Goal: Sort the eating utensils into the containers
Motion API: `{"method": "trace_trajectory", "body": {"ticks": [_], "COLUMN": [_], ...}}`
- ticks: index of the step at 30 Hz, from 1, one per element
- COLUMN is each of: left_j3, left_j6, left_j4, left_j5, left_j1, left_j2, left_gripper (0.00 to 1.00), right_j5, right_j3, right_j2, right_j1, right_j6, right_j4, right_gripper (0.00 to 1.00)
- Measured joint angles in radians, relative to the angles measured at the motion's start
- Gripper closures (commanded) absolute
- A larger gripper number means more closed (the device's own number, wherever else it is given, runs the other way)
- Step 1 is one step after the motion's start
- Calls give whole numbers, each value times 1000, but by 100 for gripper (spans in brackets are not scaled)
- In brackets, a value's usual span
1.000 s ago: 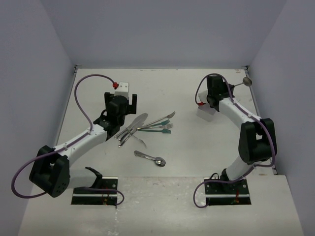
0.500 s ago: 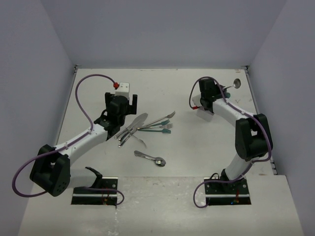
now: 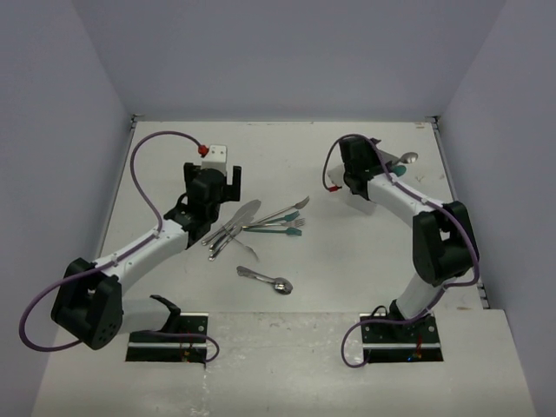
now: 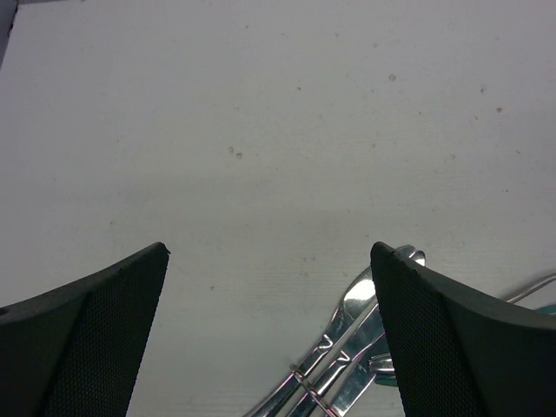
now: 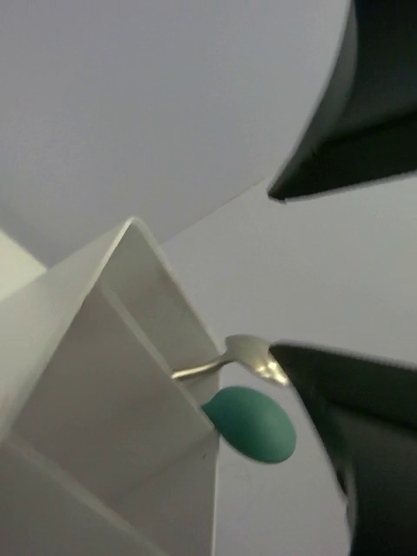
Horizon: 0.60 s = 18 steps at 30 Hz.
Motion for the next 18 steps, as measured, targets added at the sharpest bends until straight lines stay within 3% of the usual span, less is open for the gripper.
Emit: {"method": "trace_trajectory", "body": {"ticks": [4,9,11,14,18], "left_j3": [0,0,0,0,0], "left_j6": [0,-8,-11,-24,-44], "left_j4": [-3,-2,-1,0,-8], "left_j5": [2,10,14,20,40], "left_j1": [1,2,2,2,2], "left_j2": [-40,-125,-158,-196,-225], "left_gripper": [0,0,0,0,0], "right_j5": [-24,-126,-161,-208,-557], "right_j3": [123,328,429,548,353], "right_j2": [-15,-100,-125,-153,-347], "right_j1": [71,180,205,196,122], "right_j6": [84,340,552,1007,1531], "right_j4": [-30,-85,-90,-83,6], "right_gripper": [1,1,1,1,1]}}
